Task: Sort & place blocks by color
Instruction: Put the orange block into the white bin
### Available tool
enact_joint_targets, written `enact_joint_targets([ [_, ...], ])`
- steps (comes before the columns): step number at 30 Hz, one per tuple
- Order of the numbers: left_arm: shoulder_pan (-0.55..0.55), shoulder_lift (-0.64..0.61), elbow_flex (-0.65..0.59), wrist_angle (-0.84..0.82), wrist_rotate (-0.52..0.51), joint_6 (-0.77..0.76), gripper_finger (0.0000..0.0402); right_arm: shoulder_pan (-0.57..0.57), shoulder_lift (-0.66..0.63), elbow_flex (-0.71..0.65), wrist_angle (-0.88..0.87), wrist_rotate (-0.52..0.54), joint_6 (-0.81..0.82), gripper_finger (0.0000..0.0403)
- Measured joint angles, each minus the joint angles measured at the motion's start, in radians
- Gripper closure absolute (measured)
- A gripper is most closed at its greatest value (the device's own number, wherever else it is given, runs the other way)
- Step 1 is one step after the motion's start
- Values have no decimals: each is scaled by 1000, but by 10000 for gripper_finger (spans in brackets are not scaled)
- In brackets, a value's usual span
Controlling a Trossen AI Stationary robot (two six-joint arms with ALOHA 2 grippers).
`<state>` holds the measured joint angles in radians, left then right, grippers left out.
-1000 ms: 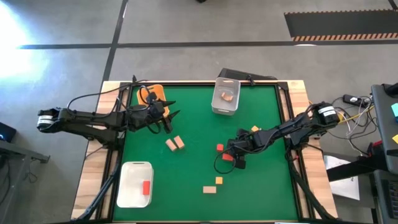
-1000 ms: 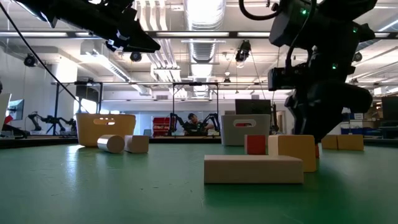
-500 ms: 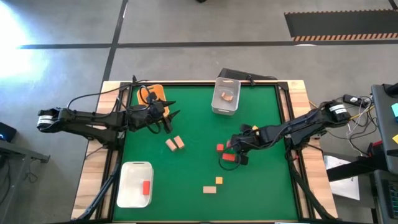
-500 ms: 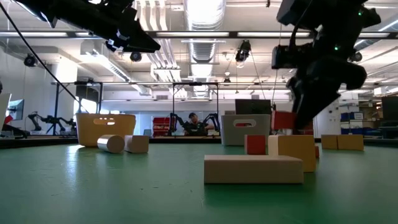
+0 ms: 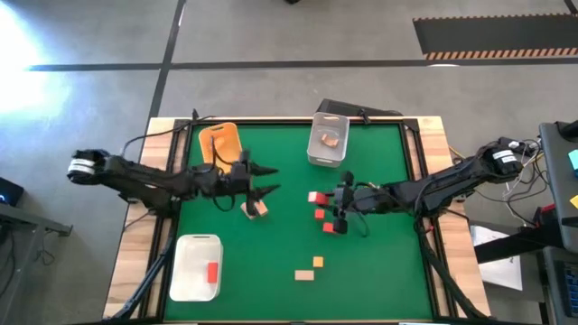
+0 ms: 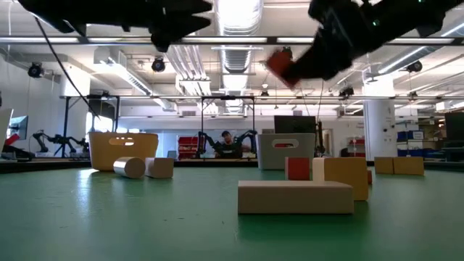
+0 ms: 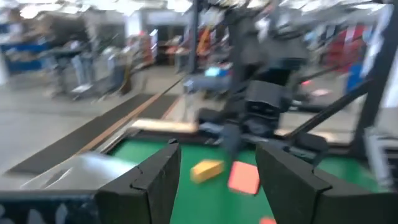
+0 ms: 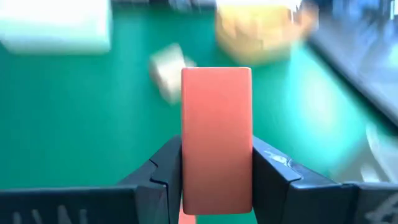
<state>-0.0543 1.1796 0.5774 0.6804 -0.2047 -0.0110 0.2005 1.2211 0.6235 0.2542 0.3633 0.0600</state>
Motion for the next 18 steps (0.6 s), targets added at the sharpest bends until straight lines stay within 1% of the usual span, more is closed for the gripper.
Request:
enact_joint_targets([
  [4,-55,125,3,196,6,17,210,0,47,-82,440,-31,-103,283],
  [6,-76,186,6,282,6,17,210,0,76,-106,611,-53,-133,283],
  [9,-92,285,21,416,6,17,210,0,129,-125,818,-123,-151,283],
  [12,-93,374,38,553,5,17,210,0,170,-126,917,-190,-149,283],
  [15,-92,448,68,651,5,17,210,0,195,-115,930,-194,-135,283],
  [18,-92,506,110,684,19,15,210,-1,210,-98,929,-195,-131,283],
])
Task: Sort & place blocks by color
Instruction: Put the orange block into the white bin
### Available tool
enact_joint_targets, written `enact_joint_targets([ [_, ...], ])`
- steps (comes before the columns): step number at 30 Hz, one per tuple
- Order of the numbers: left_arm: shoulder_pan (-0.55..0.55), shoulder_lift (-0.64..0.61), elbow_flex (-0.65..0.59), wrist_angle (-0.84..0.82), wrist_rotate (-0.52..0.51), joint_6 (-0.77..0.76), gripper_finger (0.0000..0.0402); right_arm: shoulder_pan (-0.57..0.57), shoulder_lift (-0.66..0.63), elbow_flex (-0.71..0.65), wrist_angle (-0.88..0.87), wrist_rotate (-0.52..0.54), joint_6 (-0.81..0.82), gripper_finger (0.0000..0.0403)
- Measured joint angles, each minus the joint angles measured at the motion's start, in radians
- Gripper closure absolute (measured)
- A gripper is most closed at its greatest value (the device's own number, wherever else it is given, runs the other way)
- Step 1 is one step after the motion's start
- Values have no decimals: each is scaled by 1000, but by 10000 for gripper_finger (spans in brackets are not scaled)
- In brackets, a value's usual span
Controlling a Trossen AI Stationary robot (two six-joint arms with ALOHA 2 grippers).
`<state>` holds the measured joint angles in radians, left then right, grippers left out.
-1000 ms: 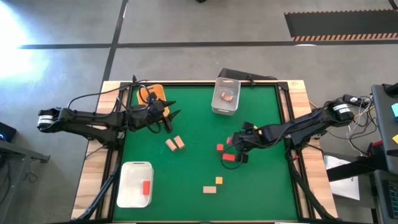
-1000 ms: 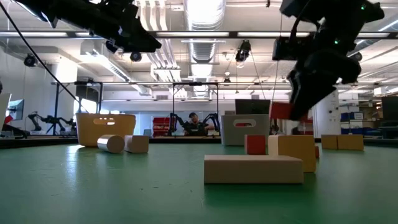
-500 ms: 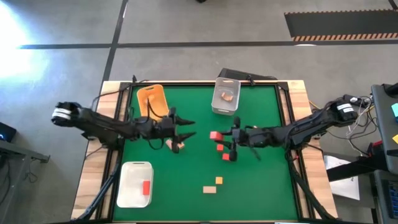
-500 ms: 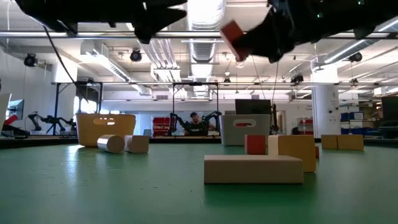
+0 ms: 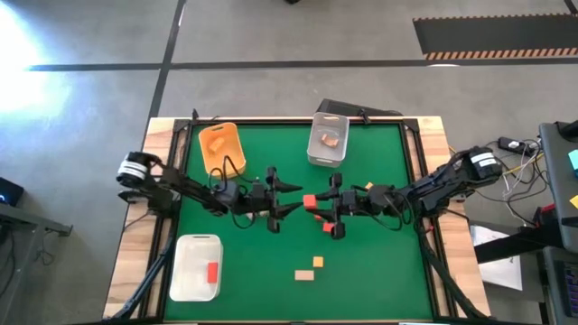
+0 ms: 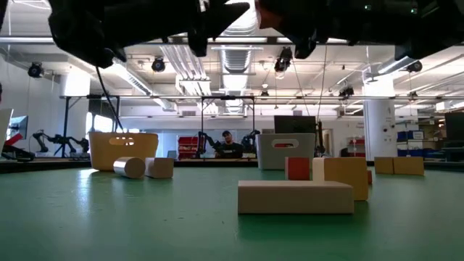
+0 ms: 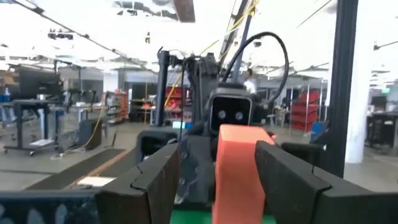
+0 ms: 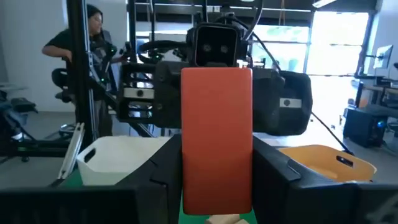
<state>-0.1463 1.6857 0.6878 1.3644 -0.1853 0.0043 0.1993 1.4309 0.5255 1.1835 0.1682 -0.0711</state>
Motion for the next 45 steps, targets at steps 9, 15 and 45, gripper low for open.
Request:
enact_joint_targets([
  [9,0,46,68,2,76,-1,210,0,0,7,3,-19,-2,283],
  [15,0,31,35,-24,85,2,210,-3,-8,7,-10,2,24,283],
  [45,3,6,56,-180,46,-18,279,-4,-14,57,-205,17,79,284],
])
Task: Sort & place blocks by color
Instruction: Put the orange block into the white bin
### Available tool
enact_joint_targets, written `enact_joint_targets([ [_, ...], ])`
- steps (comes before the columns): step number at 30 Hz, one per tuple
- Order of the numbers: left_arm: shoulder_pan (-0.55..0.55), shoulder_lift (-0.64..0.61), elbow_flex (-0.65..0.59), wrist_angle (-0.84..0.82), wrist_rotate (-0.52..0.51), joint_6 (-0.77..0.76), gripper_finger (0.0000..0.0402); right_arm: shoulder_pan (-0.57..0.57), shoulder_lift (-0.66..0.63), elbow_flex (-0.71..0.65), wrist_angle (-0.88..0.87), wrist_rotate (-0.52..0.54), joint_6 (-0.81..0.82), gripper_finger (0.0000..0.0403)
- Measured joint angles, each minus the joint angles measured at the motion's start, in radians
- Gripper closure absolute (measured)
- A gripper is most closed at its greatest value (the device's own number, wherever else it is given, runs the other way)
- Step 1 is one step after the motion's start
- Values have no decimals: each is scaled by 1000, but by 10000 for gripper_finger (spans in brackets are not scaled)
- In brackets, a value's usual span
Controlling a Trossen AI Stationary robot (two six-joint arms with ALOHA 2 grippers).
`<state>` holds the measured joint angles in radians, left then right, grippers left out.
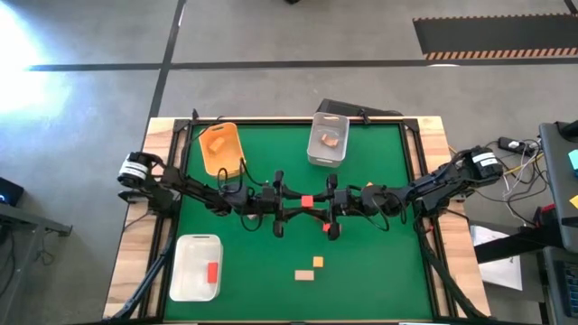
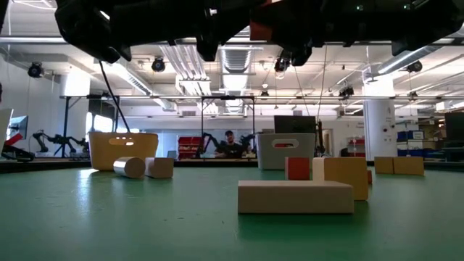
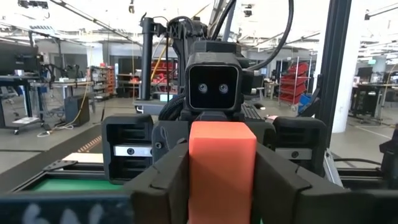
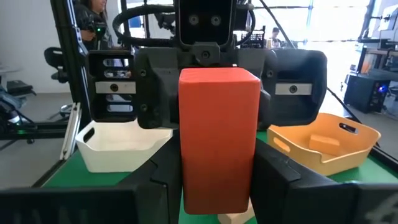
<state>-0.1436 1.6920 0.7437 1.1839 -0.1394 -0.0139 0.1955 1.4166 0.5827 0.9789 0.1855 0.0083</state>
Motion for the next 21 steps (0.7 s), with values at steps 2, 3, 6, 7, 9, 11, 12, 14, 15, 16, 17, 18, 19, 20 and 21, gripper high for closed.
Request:
enact_joint_targets([
  [2,0,0,-1,-2,0,2,285,0,0,0,-2,0,0,284],
  [3,0,0,-2,-7,0,2,285,0,0,0,-4,0,-1,284],
  [6,0,0,-2,-17,0,2,285,-2,0,0,-8,0,-1,284],
  [7,0,0,-2,-17,0,2,285,-2,0,0,-8,0,-1,283],
  [9,0,0,-2,-18,0,1,285,-2,0,0,-10,0,-4,279],
  [11,0,0,-4,-24,0,1,285,-2,0,0,-19,-1,-8,260],
  [12,0,0,-6,-29,0,1,285,-3,0,0,-22,-1,-9,248],
  [14,0,0,-8,-31,0,1,285,-3,0,0,-24,1,-9,227],
  [15,0,0,-11,-29,0,1,285,-3,0,0,-22,1,-9,218],
  [16,0,0,-11,-28,0,0,285,-3,0,0,-24,1,-9,211],
  [17,0,0,-12,-29,0,0,285,-3,0,0,-24,1,-9,206],
  [18,0,0,-13,-29,0,0,285,-3,0,0,-25,1,-9,202],
  [19,0,0,-13,-29,0,0,285,-3,0,0,-25,1,-10,199],
  [20,0,0,-13,-29,0,0,285,-3,0,0,-25,1,-14,197],
  [21,0,0,-13,-29,0,1,285,-3,0,0,-25,1,-19,196],
])
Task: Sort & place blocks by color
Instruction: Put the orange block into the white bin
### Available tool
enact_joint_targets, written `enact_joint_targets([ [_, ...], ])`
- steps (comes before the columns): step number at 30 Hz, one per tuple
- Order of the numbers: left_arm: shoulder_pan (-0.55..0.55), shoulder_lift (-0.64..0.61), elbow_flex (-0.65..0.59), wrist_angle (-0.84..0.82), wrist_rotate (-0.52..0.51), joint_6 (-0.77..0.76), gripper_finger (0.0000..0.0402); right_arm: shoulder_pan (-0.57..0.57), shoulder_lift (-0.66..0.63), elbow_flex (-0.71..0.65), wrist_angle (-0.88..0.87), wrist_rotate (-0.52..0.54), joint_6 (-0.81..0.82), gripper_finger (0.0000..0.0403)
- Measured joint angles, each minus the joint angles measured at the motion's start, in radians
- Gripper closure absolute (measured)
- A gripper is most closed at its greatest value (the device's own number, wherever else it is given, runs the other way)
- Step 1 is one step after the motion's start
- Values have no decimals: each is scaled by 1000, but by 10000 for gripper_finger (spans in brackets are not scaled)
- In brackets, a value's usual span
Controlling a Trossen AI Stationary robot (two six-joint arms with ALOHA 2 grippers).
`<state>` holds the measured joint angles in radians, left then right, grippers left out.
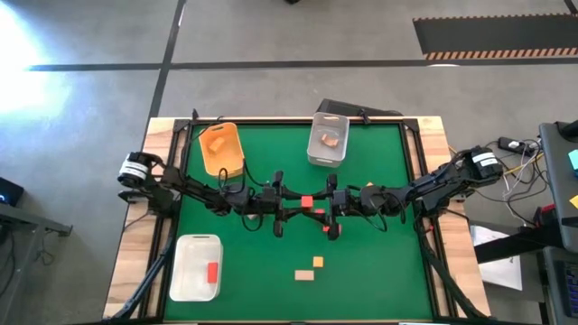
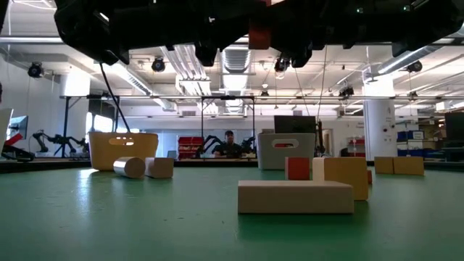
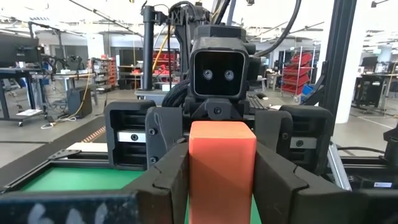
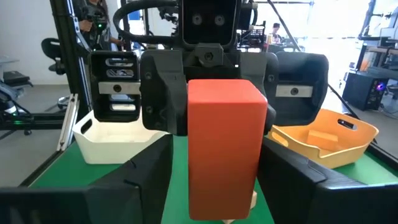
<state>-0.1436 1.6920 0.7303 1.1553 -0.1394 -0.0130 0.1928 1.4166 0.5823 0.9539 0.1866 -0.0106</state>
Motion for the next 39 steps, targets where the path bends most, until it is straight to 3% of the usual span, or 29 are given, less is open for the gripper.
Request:
enact_joint_targets([
  [8,0,-25,-12,-69,-23,-3,285,1,-18,0,-42,-10,12,184],
  [19,-64,-308,43,-898,-241,-262,285,-1,-206,-2,-349,-3,73,141],
  [24,-121,-380,105,-1156,-253,-442,285,-2,-251,0,-382,-3,62,139],
  [27,-169,-398,193,-1386,-210,-597,285,-2,-257,-2,-410,-3,47,143],
  [32,-278,-385,367,-1908,-138,-949,285,-2,-252,-2,-424,-2,36,151],
  [39,-479,-350,489,-2356,123,-1329,285,-2,-235,-2,-429,-2,34,153],
])
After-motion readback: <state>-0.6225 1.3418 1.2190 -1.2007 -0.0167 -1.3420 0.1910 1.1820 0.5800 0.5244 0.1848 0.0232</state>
